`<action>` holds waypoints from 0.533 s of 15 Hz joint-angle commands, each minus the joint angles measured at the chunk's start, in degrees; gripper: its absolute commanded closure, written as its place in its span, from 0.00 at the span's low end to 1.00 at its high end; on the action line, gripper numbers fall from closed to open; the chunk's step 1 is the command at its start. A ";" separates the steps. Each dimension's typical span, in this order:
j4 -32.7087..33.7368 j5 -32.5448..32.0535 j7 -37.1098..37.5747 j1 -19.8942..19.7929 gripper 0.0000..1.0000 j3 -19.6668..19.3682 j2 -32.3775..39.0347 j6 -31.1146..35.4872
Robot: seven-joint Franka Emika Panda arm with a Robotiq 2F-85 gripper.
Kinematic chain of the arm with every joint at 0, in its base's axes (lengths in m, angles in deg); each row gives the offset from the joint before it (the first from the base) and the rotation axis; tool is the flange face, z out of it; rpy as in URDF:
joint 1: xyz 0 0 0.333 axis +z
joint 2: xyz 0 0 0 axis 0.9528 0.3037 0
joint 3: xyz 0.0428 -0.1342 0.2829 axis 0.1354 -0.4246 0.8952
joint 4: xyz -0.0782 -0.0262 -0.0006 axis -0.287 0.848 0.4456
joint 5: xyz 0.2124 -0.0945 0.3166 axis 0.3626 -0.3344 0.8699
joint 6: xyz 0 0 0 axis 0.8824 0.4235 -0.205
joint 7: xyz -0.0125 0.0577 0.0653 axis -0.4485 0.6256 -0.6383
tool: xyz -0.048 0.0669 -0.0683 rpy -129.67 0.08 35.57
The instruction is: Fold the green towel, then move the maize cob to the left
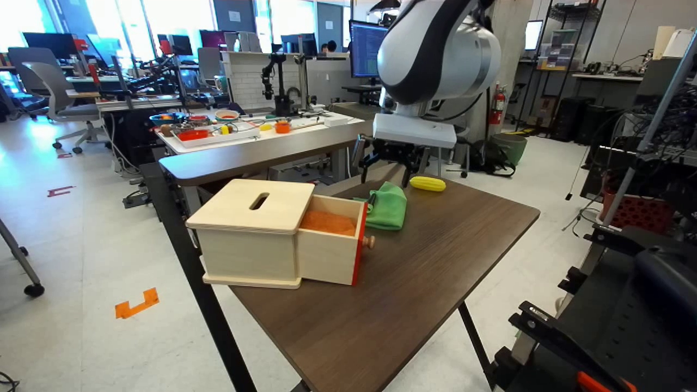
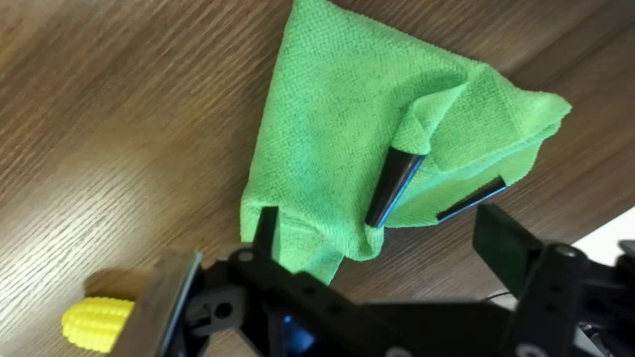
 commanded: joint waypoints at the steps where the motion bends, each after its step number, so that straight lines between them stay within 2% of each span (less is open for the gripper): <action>1: -9.73 1.22 -7.37 -2.94 0.00 2.59 -9.47 -0.43; 5: -14.17 3.03 -23.34 -12.09 0.00 9.94 -15.73 -7.18; 8: -11.87 4.60 -35.31 -17.73 0.00 12.13 -16.22 -16.78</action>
